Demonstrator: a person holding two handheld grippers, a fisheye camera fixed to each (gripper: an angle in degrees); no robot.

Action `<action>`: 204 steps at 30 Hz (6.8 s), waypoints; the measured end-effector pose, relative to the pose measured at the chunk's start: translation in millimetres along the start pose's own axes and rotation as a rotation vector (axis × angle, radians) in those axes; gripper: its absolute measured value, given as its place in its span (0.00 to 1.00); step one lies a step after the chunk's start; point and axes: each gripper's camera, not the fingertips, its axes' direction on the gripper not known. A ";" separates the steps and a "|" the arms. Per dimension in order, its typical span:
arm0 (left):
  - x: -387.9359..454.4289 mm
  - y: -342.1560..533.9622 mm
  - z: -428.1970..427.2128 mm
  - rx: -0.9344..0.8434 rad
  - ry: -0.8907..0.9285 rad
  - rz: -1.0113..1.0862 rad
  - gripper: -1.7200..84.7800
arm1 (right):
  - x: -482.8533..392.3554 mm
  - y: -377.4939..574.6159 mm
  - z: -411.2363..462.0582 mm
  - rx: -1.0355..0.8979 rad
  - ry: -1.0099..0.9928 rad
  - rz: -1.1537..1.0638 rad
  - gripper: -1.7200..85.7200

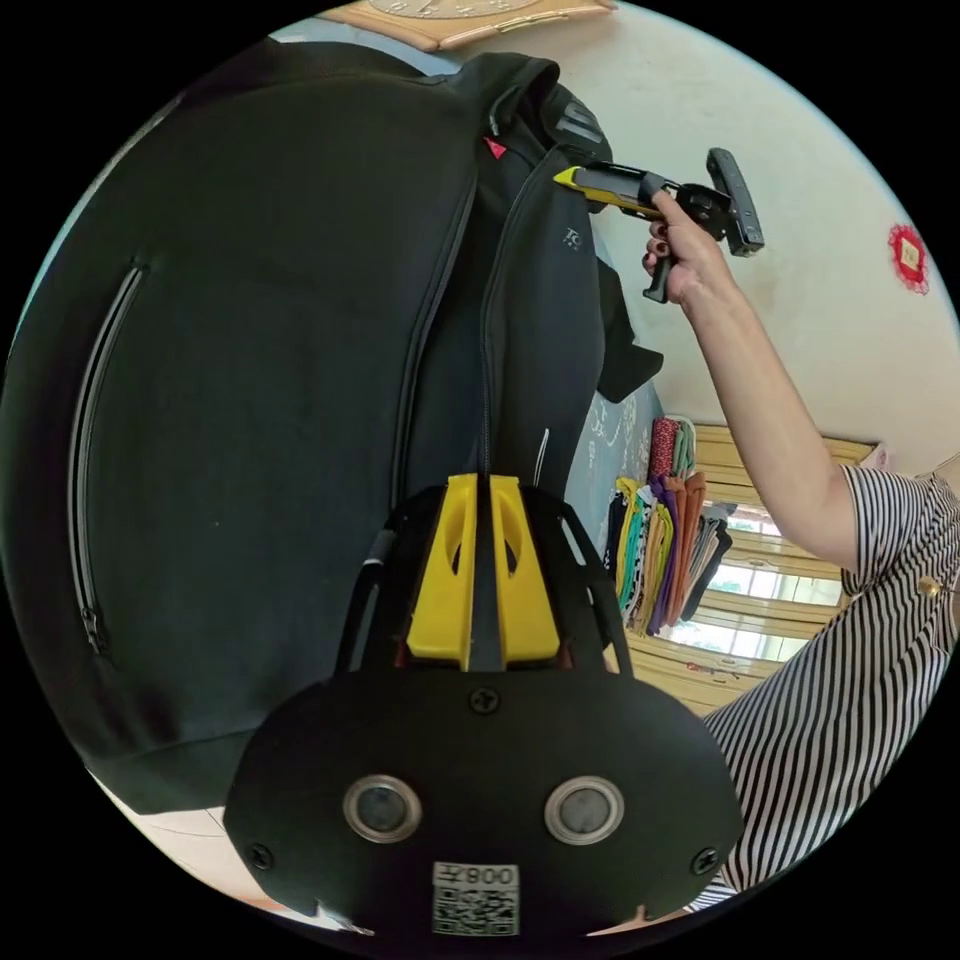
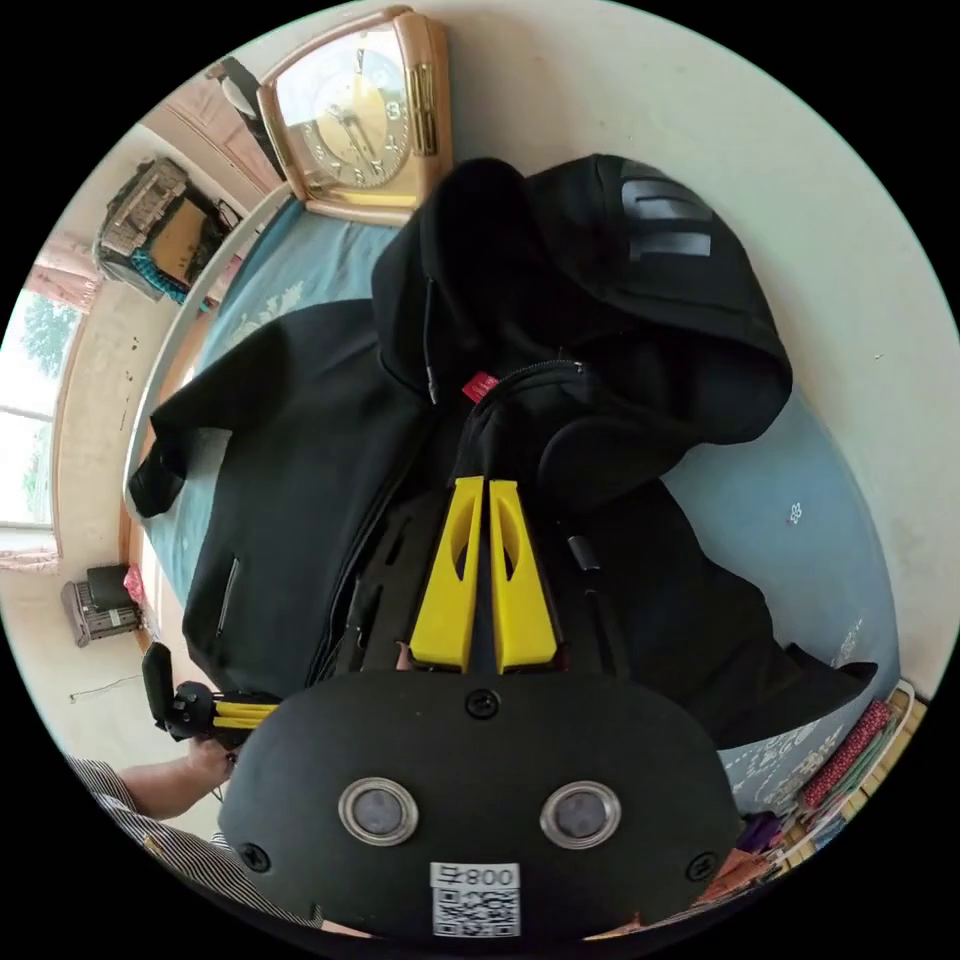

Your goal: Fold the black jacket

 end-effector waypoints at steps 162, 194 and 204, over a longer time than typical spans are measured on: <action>43.2 -35.8 -59.5 0.130 -0.192 -0.021 0.07 | 79.3 -167.0 29.5 0.076 -0.062 -0.143 0.03; 45.0 19.5 48.3 -0.143 -0.332 0.014 0.08 | 24.5 -36.4 88.4 -0.003 -0.187 -0.057 0.13; 35.1 22.9 61.8 -0.181 -0.394 0.020 0.03 | 24.2 -3.5 112.9 0.004 -0.044 -0.067 0.09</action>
